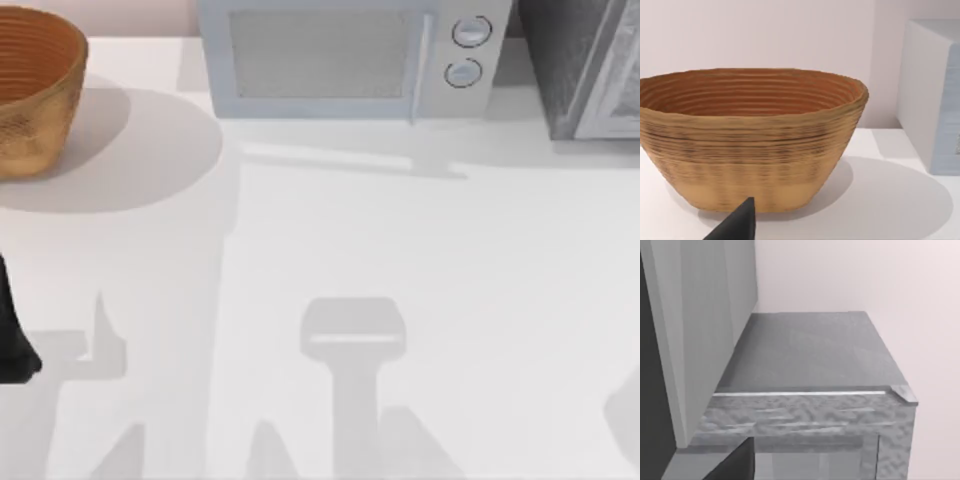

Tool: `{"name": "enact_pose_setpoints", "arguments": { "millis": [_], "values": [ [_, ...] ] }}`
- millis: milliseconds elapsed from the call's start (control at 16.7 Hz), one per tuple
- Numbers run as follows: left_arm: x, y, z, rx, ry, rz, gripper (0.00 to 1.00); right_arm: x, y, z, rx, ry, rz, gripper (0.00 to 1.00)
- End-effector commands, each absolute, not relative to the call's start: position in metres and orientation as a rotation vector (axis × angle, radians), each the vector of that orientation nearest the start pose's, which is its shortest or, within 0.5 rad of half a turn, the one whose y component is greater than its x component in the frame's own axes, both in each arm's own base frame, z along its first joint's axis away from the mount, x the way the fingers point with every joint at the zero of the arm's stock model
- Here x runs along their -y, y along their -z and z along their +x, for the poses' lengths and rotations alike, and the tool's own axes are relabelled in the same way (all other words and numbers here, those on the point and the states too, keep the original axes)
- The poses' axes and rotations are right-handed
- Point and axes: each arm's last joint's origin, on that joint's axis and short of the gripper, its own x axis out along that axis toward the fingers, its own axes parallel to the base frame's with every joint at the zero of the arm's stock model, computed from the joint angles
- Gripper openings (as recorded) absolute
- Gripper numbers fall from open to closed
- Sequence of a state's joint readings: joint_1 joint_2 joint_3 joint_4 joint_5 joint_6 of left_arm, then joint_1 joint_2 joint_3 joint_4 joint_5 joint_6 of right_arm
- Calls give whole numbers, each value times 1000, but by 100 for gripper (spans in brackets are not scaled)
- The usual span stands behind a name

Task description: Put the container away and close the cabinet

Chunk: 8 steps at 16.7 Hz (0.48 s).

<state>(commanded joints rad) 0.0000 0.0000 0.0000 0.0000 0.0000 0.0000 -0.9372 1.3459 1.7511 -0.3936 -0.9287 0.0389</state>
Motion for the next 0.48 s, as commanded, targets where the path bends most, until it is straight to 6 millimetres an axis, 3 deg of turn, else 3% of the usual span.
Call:
{"name": "enact_pose_setpoints", "arguments": {
  "millis": [240, 480],
  "values": [
    [1, -160, 106, 0, 0, 0, 100, 144, -512, 217, -2, -8, 46, 100],
    [1, -160, 106, 0, 0, 0, 100, 74, -513, 249, 2, -14, 62, 100]
  ]
}}
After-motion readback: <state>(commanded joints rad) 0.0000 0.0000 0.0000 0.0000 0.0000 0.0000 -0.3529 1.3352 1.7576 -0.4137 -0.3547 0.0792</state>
